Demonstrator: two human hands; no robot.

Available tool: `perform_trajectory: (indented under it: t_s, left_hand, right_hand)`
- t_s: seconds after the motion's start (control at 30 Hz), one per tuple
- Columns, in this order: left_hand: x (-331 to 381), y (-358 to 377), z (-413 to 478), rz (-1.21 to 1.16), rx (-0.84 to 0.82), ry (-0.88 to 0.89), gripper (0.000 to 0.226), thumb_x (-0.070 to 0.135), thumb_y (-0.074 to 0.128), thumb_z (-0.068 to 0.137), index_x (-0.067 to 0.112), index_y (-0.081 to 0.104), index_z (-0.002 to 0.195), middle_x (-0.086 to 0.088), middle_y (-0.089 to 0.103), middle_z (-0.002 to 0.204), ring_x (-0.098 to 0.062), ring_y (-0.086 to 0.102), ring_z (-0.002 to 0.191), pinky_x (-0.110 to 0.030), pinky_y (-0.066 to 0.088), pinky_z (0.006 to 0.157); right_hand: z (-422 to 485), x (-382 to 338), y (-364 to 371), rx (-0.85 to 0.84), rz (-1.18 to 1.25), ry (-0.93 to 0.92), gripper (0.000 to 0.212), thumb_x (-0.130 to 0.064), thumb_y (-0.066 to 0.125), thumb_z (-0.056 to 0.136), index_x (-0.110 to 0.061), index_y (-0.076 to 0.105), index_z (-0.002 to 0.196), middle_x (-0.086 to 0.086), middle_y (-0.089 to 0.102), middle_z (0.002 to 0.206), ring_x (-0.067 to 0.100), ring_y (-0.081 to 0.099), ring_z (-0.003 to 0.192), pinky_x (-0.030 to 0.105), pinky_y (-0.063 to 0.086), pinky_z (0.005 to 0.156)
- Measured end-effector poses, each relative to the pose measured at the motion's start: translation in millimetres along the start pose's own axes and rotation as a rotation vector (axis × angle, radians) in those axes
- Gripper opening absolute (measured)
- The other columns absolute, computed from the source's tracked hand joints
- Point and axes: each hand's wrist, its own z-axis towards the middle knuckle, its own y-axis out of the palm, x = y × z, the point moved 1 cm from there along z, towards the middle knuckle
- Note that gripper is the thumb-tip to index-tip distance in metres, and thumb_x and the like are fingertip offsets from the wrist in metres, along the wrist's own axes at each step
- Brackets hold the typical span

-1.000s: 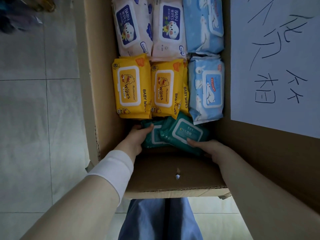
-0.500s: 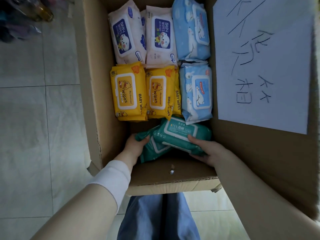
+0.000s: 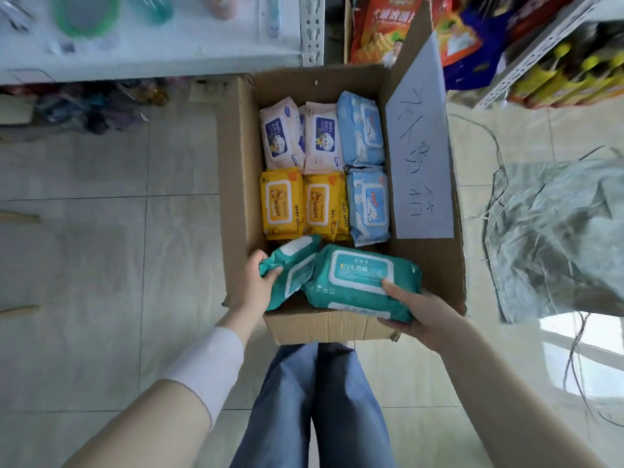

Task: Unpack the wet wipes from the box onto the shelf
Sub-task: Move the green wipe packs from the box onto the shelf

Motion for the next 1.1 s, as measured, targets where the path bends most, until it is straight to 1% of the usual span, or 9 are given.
perform_trajectory:
  t_s: [0.13, 0.27, 0.37, 0.67, 0.77, 0.83, 0.9, 1.0, 1.1]
  left_hand:
    - [13, -66, -35, -0.073, 0.132, 0.063, 0.025, 0.023, 0.057, 0.091, 0.007, 0.051, 0.109, 0.001, 0.053, 0.096, -0.016, 0.049, 0.086, -0.025, 0.035, 0.067]
    - [10, -136, -51, -0.484, 0.123, -0.003, 0.021, 0.022, 0.062, 0.088, 0.014, 0.051, 0.104, -0.008, 0.062, 0.105, -0.028, 0.061, 0.095, -0.038, 0.049, 0.081]
    - [1, -192, -56, -0.696, 0.129, -0.043, 0.019, 0.031, 0.064, 0.085, 0.020, 0.057, 0.099, -0.006, 0.066, 0.106, -0.026, 0.062, 0.099, -0.045, 0.051, 0.091]
    - [-15, -409, -25, -0.803, 0.366, 0.209, 0.022, 0.020, 0.054, 0.093, 0.008, 0.058, 0.112, 0.003, 0.062, 0.089, -0.011, 0.059, 0.078, -0.026, 0.048, 0.071]
    - [-25, -483, -12, -0.786, 0.428, 0.278, 0.015, 0.021, 0.054, 0.093, 0.015, 0.057, 0.107, 0.002, 0.062, 0.094, -0.019, 0.059, 0.092, -0.036, 0.048, 0.087]
    - [-22, -518, -4, -0.762, 0.469, 0.305, 0.021, 0.023, 0.054, 0.093, 0.013, 0.057, 0.111, -0.001, 0.061, 0.101, -0.018, 0.058, 0.092, -0.033, 0.048, 0.083]
    - [-15, -546, 8, -0.745, 0.498, 0.344, 0.021, 0.023, 0.053, 0.094, 0.012, 0.057, 0.111, -0.002, 0.060, 0.103, -0.012, 0.058, 0.083, -0.027, 0.046, 0.070]
    - [6, -573, 34, -0.767, 0.456, 0.386, 0.027, 0.027, 0.054, 0.093, 0.009, 0.058, 0.112, -0.006, 0.064, 0.103, -0.017, 0.060, 0.087, -0.030, 0.049, 0.075]
    - [39, -598, 69, -0.843, 0.412, 0.416, 0.018, 0.023, 0.054, 0.093, 0.013, 0.058, 0.108, 0.005, 0.063, 0.088, -0.009, 0.060, 0.079, -0.024, 0.051, 0.069]
  right_hand:
    - [-57, 5, 5, -0.060, 0.078, -0.047, 0.025, -0.021, 0.064, 0.084, -0.016, 0.057, 0.107, 0.008, 0.067, 0.103, 0.022, 0.067, 0.092, 0.037, 0.060, 0.069]
    - [-106, 5, 28, -0.116, 0.123, -0.154, 0.035, -0.022, 0.064, 0.081, -0.014, 0.057, 0.115, 0.009, 0.066, 0.110, 0.023, 0.066, 0.098, 0.041, 0.059, 0.075]
    - [-136, -3, 67, -0.149, 0.135, -0.220, 0.039, -0.024, 0.065, 0.079, -0.015, 0.057, 0.116, 0.009, 0.068, 0.110, 0.021, 0.070, 0.094, 0.038, 0.060, 0.071]
    - [-204, -28, 245, -0.226, 0.096, -0.470, 0.036, -0.022, 0.061, 0.082, -0.013, 0.055, 0.116, 0.008, 0.068, 0.111, 0.017, 0.070, 0.092, 0.034, 0.058, 0.078]
    - [-209, -38, 305, -0.224, 0.064, -0.538, 0.076, -0.035, 0.083, 0.056, -0.010, 0.054, 0.121, 0.007, 0.069, 0.110, 0.019, 0.069, 0.096, 0.034, 0.058, 0.079]
    - [-211, -52, 333, -0.235, 0.045, -0.596, 0.102, -0.045, 0.092, 0.033, -0.010, 0.054, 0.122, 0.006, 0.070, 0.111, 0.020, 0.068, 0.100, 0.034, 0.058, 0.080]
    - [-217, -70, 356, -0.254, 0.021, -0.645, 0.107, -0.049, 0.092, 0.028, -0.011, 0.054, 0.120, 0.005, 0.071, 0.109, 0.019, 0.069, 0.099, 0.032, 0.058, 0.077]
    - [-230, -106, 379, -0.292, 0.037, -0.720, 0.102, -0.049, 0.092, 0.027, -0.009, 0.056, 0.115, 0.005, 0.073, 0.104, 0.018, 0.070, 0.095, 0.032, 0.059, 0.075]
    - [-242, -155, 389, -0.315, 0.039, -0.781, 0.101, -0.048, 0.092, 0.027, -0.006, 0.057, 0.113, 0.006, 0.073, 0.103, 0.019, 0.070, 0.094, 0.032, 0.059, 0.074]
